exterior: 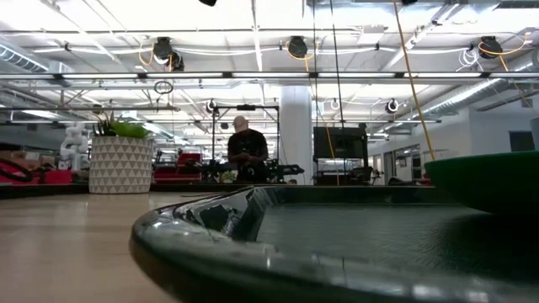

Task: Pick and place plate/cup/fork/spoon on tray
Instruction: Put the orange fork on the black serving tray beside the green plate

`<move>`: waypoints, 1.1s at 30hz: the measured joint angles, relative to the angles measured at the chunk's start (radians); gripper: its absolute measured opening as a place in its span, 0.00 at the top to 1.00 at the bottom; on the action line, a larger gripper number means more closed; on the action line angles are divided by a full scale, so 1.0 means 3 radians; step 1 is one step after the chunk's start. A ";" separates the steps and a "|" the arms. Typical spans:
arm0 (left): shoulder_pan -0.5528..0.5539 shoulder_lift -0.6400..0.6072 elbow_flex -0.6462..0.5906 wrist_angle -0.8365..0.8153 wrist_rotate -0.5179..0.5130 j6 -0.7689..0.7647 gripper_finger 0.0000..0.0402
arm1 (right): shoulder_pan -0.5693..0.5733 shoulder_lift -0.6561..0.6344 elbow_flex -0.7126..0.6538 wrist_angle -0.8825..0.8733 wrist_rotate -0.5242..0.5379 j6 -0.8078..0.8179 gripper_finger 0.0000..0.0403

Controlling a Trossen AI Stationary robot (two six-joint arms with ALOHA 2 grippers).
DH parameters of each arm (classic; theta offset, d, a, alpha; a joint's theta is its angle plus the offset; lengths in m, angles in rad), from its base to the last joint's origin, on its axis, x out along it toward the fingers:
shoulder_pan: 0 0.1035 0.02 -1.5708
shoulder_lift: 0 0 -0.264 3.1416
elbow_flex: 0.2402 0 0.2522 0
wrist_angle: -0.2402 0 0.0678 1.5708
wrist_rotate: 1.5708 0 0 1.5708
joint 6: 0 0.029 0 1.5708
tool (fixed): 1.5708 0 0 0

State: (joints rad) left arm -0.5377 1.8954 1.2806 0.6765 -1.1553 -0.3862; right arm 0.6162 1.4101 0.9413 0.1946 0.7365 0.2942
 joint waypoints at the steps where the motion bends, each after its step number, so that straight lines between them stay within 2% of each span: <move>1: 0.0000 0.0000 -0.0001 0.0001 0.0001 0.0000 0.92 | -0.0036 0.0053 0.0000 0.0042 0.0055 0.0003 0.51; 4: -0.0001 0.0000 -0.0001 0.0019 -0.0059 0.0007 0.92 | -0.0116 0.0170 0.0000 0.0181 0.0225 0.0000 0.43; 7: -0.0001 0.0000 -0.0001 0.0023 -0.0078 0.0044 0.92 | -0.0174 0.0278 0.0000 0.0315 0.0233 -0.0034 0.38; 12: -0.0001 0.0000 -0.0001 0.0030 -0.0078 0.0101 0.92 | -0.0216 0.0390 0.0000 0.0513 0.0160 -0.0211 0.38; 17: 0.0000 0.0000 -0.0001 0.0028 -0.0078 0.0174 0.92 | -0.0224 0.0402 0.0000 0.0535 0.0149 -0.0271 0.52; 23: -0.0011 -0.0001 -0.0001 0.0028 -0.0068 0.0191 0.92 | -0.0240 0.0402 0.0000 0.0555 0.0161 -0.0335 0.84; 25: -0.0021 -0.0006 0.0005 0.0045 0.0084 0.0187 0.94 | -0.0251 0.0403 -0.0003 0.0546 0.0184 -0.0370 0.94; 29: -0.0053 -0.0006 0.0003 0.0041 0.0250 0.0257 0.92 | -0.0262 0.0399 -0.0004 0.0561 0.0194 -0.0409 0.95; 33: -0.0179 -0.0047 0.0001 -0.0014 0.0119 0.0435 0.81 | -0.0267 0.0277 -0.0003 0.0516 0.0147 -0.0422 0.96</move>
State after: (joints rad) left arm -0.5913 1.8811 1.2808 0.6724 -1.1196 -0.2557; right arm 0.5362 1.4933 0.9404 0.3494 0.7807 0.1677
